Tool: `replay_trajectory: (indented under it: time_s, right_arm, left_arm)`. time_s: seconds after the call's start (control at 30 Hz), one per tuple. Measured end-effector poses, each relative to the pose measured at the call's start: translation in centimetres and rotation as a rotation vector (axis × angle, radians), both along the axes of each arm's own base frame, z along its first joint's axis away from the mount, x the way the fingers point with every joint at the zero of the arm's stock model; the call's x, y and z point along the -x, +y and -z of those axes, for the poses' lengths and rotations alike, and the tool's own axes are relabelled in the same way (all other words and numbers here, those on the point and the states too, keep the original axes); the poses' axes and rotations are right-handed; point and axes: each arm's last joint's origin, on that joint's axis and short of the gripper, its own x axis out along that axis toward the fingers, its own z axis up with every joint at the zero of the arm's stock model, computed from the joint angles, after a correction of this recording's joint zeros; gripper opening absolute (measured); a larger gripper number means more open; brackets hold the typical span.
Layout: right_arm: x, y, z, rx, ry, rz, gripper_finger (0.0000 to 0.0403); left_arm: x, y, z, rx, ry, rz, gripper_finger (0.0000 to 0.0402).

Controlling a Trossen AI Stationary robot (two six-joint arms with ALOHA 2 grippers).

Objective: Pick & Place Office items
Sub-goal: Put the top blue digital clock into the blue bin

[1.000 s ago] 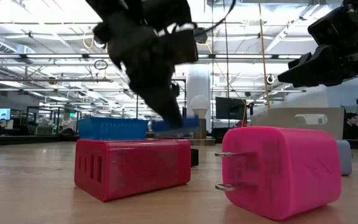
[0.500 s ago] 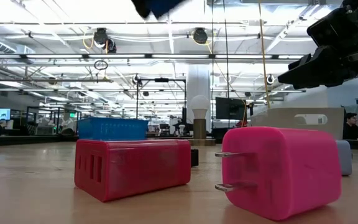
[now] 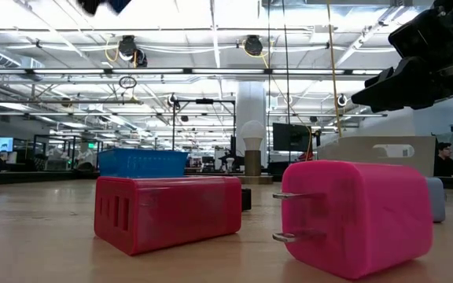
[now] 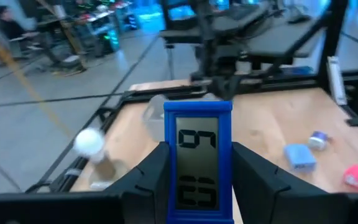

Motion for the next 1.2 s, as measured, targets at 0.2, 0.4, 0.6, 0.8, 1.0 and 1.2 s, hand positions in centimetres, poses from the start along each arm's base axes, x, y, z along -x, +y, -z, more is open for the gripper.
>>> replay_trajectory:
  time_s: [0.2,0.4,0.6,0.8,1.0,1.2]
  right_arm:
    - [0.0,0.0,0.0,0.0,-0.004,0.0,0.0]
    - [0.0,0.0,-0.1,0.002,-0.007,0.0,0.0]
    - [0.0,0.0,-0.1,0.002,-0.007,-0.001,0.0]
    - [0.0,0.0,0.0,0.004,0.001,-0.001,0.0]
    - [0.0,0.0,0.0,0.004,0.0,-0.001,0.0]
    - [0.0,0.0,0.0,0.004,0.001,-0.001,0.0]
  left_arm:
    - [3.2,1.2,4.1,0.074,-0.215,-0.051,0.0132]
    - [4.5,1.3,7.1,0.112,-0.316,-0.008,0.0132]
    - [5.0,1.4,8.2,0.128,-0.327,-0.01,0.0132]
    - [4.8,1.4,9.1,0.125,-0.3,-0.014,0.0132]
    - [4.8,1.4,9.4,0.124,-0.283,-0.016,0.0132]
    - [4.7,1.4,9.7,0.107,-0.247,-0.025,0.0132]
